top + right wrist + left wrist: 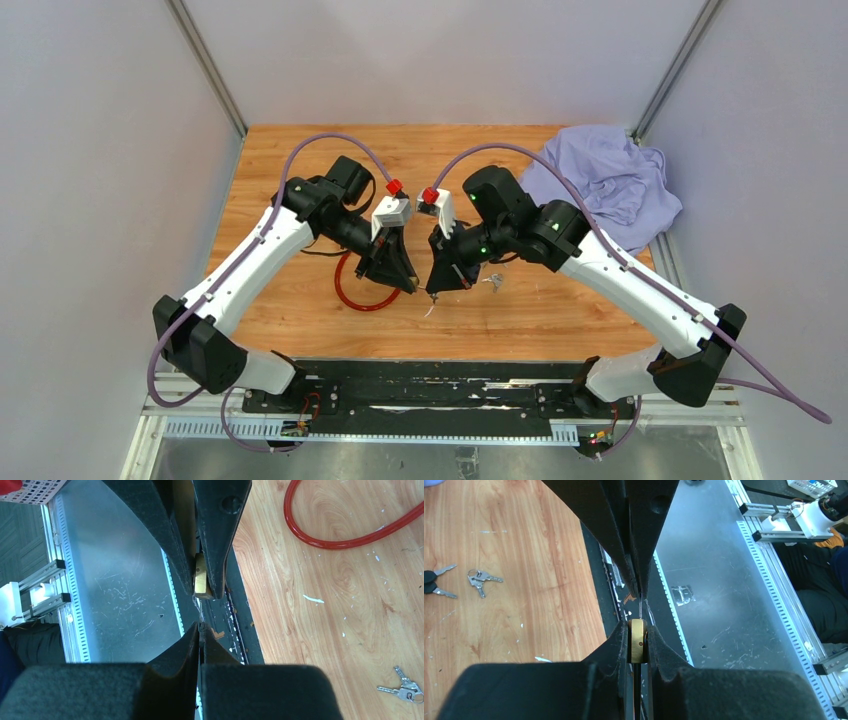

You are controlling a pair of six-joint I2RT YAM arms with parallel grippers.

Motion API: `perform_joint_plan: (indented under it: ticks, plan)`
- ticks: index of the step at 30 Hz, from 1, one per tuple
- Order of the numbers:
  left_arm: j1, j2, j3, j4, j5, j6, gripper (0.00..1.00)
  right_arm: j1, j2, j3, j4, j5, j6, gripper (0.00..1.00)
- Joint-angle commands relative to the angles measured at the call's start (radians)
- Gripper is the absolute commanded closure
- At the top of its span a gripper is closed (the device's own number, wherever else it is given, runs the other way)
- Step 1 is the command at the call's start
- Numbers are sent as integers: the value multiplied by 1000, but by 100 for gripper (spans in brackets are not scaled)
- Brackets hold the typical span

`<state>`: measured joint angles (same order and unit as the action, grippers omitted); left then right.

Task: Unlock with the key
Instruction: Unlock the lock.

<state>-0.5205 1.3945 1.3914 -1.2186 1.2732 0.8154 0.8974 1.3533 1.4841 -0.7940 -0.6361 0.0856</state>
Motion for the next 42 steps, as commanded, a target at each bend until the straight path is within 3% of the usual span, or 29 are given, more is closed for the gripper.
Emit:
perform_joint_plan:
  ticks: [1, 42]
  plan:
    - [-7, 4, 13, -4, 21, 13, 99, -3, -2, 16, 33, -31, -5, 99]
    - [-9, -9, 12, -4, -20, 0, 97, -24, -11, -21, 38, -14, 1, 99]
